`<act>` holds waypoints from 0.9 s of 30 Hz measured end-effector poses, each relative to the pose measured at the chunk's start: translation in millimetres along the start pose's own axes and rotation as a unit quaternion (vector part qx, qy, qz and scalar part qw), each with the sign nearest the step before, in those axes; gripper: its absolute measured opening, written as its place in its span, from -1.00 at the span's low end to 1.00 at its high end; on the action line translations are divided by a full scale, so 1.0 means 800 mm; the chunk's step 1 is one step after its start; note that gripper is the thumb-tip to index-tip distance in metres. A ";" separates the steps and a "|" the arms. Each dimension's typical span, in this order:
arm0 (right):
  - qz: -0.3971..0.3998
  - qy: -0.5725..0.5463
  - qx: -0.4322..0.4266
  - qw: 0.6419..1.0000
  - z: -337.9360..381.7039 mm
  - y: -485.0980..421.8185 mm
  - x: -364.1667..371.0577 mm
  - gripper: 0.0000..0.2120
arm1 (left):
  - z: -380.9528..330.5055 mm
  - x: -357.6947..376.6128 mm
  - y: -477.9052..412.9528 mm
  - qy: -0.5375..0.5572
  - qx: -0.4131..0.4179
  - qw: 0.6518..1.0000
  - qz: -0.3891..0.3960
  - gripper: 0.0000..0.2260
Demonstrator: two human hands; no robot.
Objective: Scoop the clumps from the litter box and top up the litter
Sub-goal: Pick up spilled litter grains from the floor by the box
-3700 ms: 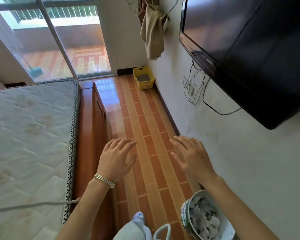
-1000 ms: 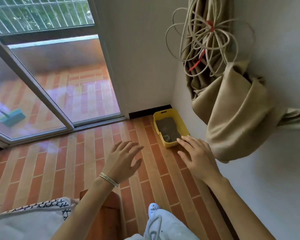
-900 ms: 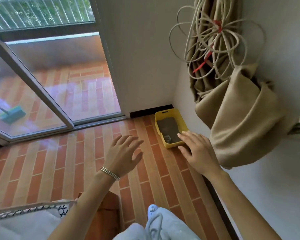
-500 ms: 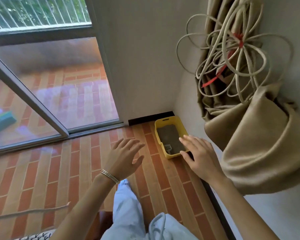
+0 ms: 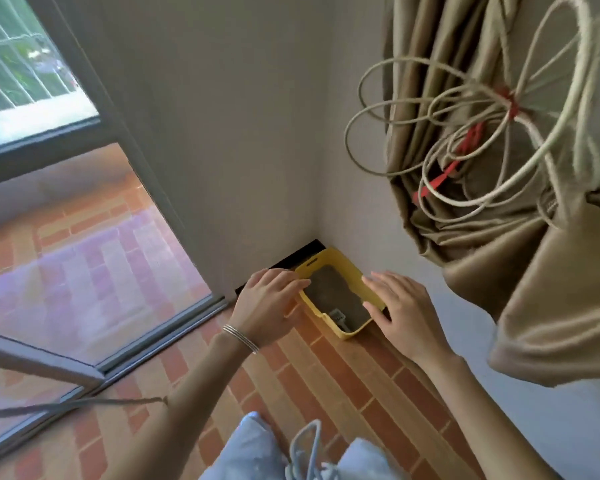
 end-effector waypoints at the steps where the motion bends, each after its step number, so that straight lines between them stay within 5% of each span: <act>1: -0.003 0.004 0.007 1.000 0.013 -0.008 0.006 -0.55 | 0.021 -0.007 -0.002 0.003 0.025 1.000 -0.004 -0.66; 9: -0.027 0.025 0.118 0.992 0.076 -0.031 0.023 -0.58 | 0.141 -0.021 -0.022 0.012 0.148 0.989 0.027 -0.62; 27: -0.054 0.067 0.209 0.974 0.043 -0.069 0.039 -0.59 | 0.141 0.035 -0.146 0.065 0.253 0.964 0.044 -0.62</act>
Point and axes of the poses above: each hand's wrist, its own y-axis away from the middle knuckle, its own x-axis out of the palm, z = x × y, the point moved 3 cm from there along -y, towards the middle knuckle
